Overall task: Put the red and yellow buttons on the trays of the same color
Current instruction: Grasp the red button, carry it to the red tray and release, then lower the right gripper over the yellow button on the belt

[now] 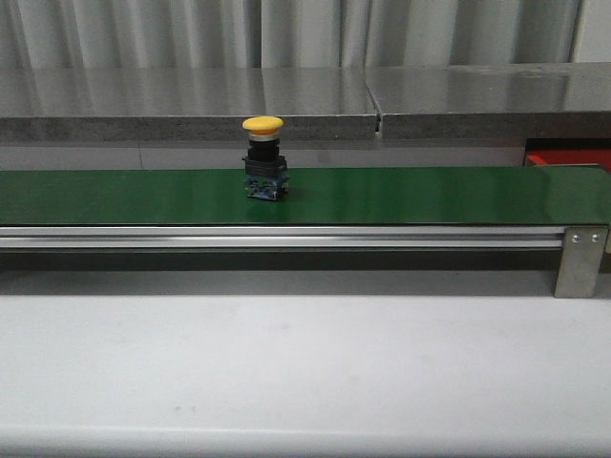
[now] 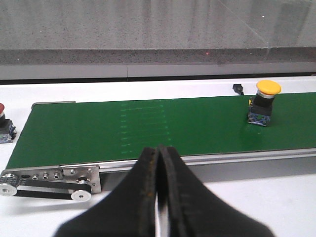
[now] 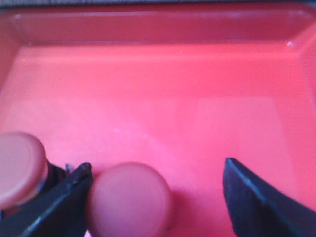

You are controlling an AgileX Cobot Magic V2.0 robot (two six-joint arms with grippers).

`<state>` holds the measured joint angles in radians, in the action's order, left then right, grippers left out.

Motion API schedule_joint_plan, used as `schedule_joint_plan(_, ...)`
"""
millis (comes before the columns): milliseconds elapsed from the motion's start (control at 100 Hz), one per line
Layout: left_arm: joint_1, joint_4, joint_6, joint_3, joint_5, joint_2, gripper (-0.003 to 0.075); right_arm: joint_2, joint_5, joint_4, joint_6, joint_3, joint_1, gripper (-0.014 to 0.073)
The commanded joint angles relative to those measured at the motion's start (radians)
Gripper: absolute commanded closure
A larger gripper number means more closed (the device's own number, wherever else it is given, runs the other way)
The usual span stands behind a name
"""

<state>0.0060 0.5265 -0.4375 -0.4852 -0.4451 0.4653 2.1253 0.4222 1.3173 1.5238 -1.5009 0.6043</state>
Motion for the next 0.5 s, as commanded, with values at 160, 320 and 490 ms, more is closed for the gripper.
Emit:
schedule_joint_plan(160, -0.007, 0.027, 0.002, -0.026, 0.063, 0.005, 0.0741, -0.184, 0.068, 0.051, 0.001, -0.034, 0.004, 0.0045)
schedule_joint_plan(320, -0.007, 0.027, 0.002, -0.026, 0.063, 0.005, 0.0741, -0.262, 0.227, 0.046, -0.006, -0.034, 0.002, 0.0046)
schedule_joint_plan(490, -0.007, 0.027, 0.002, -0.026, 0.063, 0.005, 0.0741, -0.346, 0.292, -0.045, -0.012, -0.028, -0.051, 0.0046)
